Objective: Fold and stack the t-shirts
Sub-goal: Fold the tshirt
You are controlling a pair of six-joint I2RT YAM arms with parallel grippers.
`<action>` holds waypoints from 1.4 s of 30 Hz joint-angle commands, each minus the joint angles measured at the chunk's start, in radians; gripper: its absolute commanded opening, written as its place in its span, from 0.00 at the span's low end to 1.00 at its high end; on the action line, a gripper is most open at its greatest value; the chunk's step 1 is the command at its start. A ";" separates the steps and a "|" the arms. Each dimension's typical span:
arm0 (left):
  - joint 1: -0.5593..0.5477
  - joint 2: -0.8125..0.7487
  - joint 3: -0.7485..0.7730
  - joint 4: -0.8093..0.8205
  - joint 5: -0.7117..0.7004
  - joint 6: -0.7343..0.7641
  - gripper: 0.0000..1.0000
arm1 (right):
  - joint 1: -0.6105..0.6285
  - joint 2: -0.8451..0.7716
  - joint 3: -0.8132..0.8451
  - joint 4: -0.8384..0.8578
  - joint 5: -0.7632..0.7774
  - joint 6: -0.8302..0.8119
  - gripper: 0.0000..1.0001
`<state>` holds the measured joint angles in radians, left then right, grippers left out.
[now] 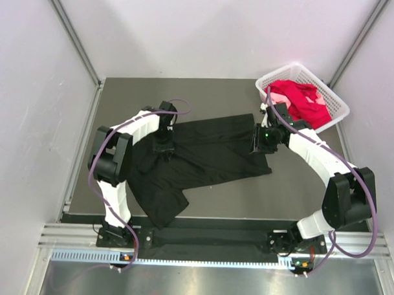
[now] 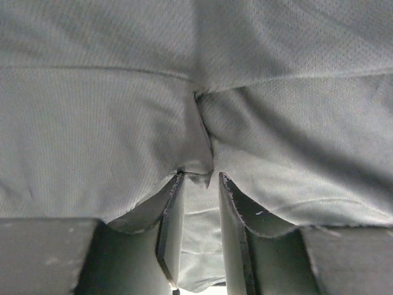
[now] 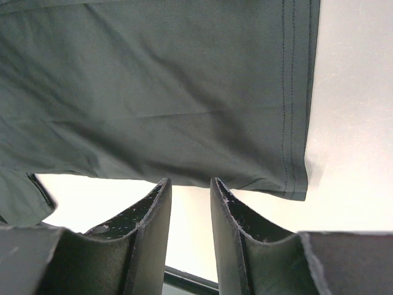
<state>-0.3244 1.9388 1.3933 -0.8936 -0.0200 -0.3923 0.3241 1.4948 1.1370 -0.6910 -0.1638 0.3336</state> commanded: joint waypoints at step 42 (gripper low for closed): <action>0.076 -0.132 0.015 -0.074 0.040 0.029 0.22 | -0.005 0.009 0.006 0.038 -0.028 0.010 0.32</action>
<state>-0.2630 1.7466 1.4494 -0.9932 0.0090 -0.3660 0.3241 1.5036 1.1366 -0.6796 -0.1837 0.3412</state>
